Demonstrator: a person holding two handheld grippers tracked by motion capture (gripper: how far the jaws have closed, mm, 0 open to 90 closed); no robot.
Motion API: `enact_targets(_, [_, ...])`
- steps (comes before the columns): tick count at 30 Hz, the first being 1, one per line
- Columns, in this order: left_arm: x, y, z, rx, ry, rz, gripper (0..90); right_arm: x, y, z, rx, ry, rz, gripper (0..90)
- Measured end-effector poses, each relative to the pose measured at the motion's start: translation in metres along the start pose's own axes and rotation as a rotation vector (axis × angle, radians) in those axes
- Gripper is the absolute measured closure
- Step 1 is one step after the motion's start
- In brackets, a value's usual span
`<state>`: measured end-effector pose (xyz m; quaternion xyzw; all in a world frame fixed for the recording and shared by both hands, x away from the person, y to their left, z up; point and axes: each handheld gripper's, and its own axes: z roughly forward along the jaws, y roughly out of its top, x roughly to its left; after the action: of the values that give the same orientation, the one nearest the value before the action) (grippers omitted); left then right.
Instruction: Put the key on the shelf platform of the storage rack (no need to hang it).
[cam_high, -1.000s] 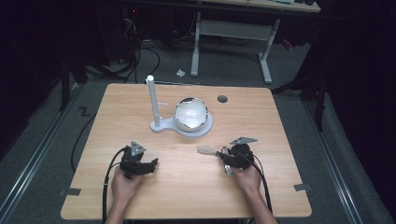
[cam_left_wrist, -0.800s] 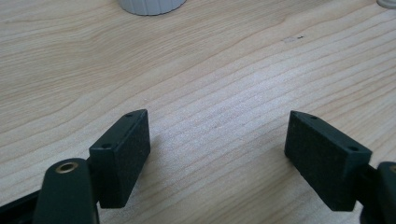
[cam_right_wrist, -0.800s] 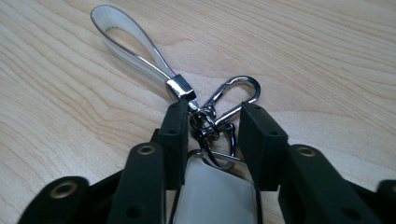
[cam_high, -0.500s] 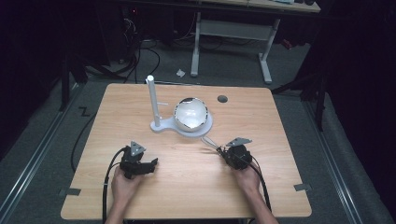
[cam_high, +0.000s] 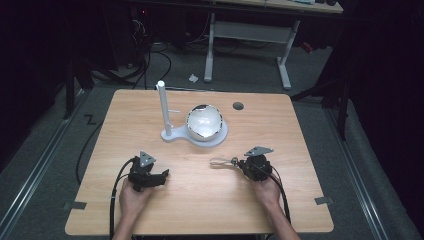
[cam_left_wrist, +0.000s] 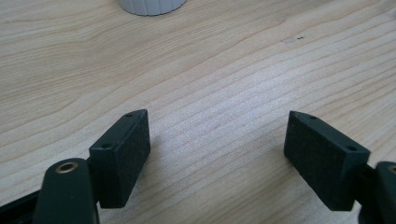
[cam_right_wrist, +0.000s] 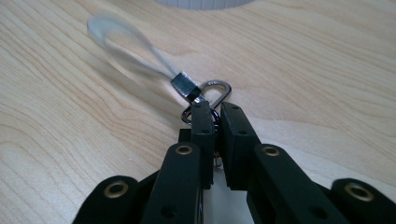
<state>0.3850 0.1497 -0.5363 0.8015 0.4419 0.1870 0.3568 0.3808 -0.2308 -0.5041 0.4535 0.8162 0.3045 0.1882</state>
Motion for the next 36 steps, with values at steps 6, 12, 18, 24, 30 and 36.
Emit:
enact_targets(6, [0.000,0.000,0.000,0.000,-0.001,-0.001,23.3,-0.004,0.001,-0.010,-0.017,0.017,0.015,85.2])
enact_targets(12, [0.000,0.000,0.000,0.000,0.000,0.000,23.3,-0.005,0.008,-0.024,-0.036,0.002,-0.018,85.2])
enact_targets(18, [0.000,0.000,0.000,0.000,0.000,0.000,23.4,-0.007,0.013,-0.031,-0.049,0.020,-0.008,85.2])
enact_targets(24, [0.000,0.000,0.000,0.000,-0.001,-0.001,23.4,-0.005,0.020,-0.042,-0.085,0.031,-0.019,85.2])
enact_targets(30, [0.000,0.000,0.000,0.000,-0.001,-0.001,23.4,-0.005,0.033,-0.051,-0.104,0.050,-0.032,85.3])
enact_targets(36, [0.000,0.000,0.000,0.000,-0.001,0.000,23.4,-0.006,0.039,-0.054,-0.110,0.069,-0.028,85.3])
